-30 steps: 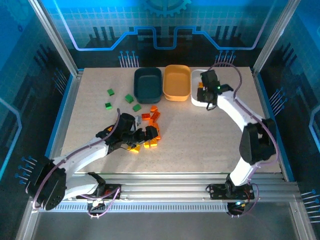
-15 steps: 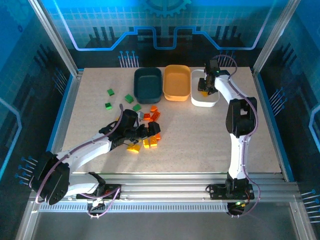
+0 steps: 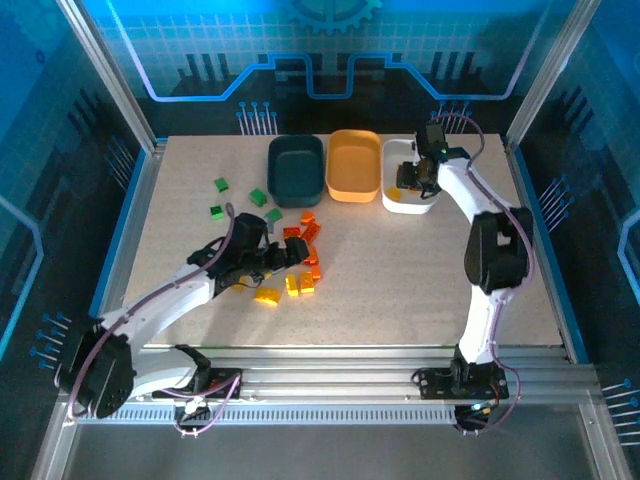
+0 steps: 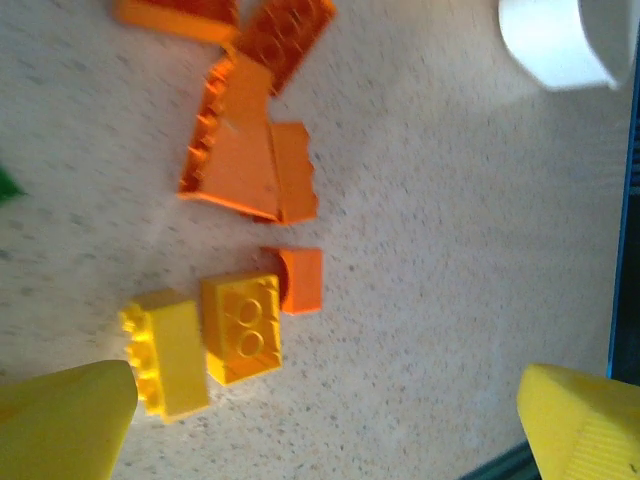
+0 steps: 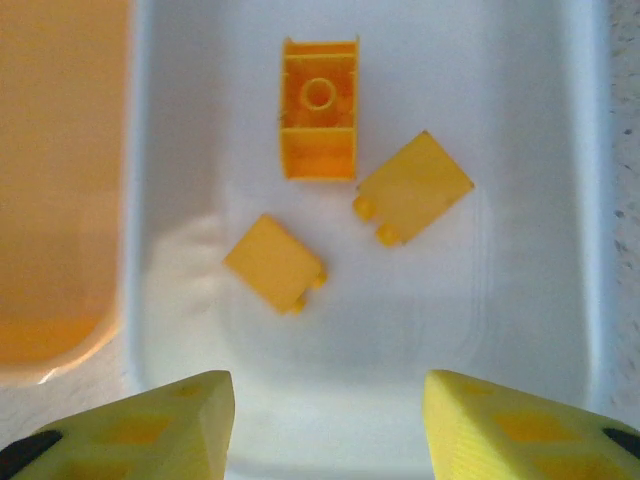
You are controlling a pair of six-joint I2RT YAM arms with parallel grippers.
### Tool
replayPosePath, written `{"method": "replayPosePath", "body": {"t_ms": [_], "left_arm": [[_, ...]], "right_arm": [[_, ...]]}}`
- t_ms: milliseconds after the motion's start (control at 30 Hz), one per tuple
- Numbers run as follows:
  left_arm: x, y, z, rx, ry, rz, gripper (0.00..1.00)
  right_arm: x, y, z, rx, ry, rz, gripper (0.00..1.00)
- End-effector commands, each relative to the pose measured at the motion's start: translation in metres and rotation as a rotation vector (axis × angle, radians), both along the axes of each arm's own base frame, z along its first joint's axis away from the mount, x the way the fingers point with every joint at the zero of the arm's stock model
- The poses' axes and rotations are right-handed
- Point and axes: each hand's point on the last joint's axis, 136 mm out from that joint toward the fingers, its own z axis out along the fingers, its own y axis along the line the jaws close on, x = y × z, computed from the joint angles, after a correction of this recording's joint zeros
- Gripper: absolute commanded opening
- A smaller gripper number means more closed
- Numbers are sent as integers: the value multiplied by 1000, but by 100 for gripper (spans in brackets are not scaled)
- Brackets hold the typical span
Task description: Sort the legos into containers by color
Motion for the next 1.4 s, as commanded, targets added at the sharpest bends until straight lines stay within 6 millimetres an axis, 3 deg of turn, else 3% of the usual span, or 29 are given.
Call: {"method": "replayPosePath", "body": {"t_ms": [0, 133, 300, 400, 500, 767, 1000, 1367], "left_arm": [[-2, 43, 0, 53, 27, 138, 99], [-12, 86, -8, 54, 74, 277, 99], [-29, 125, -9, 96, 77, 398, 99], [-35, 134, -12, 85, 79, 434, 99], [-40, 133, -16, 70, 94, 431, 99], [-53, 126, -19, 49, 102, 385, 99], [-55, 127, -13, 51, 63, 371, 99], [-53, 126, -14, 53, 62, 362, 99]], "right_arm": [[-30, 46, 43, 17, -130, 69, 54], [-83, 112, 35, 19, -136, 198, 53], [-162, 216, 4, 57, -85, 401, 53], [-203, 269, -20, 41, -33, 514, 52], [-229, 301, -42, -5, 8, 584, 51], [-242, 320, -84, -61, 80, 597, 50], [-235, 329, -96, -104, 94, 622, 46], [-223, 322, -111, -214, 97, 603, 39]]}}
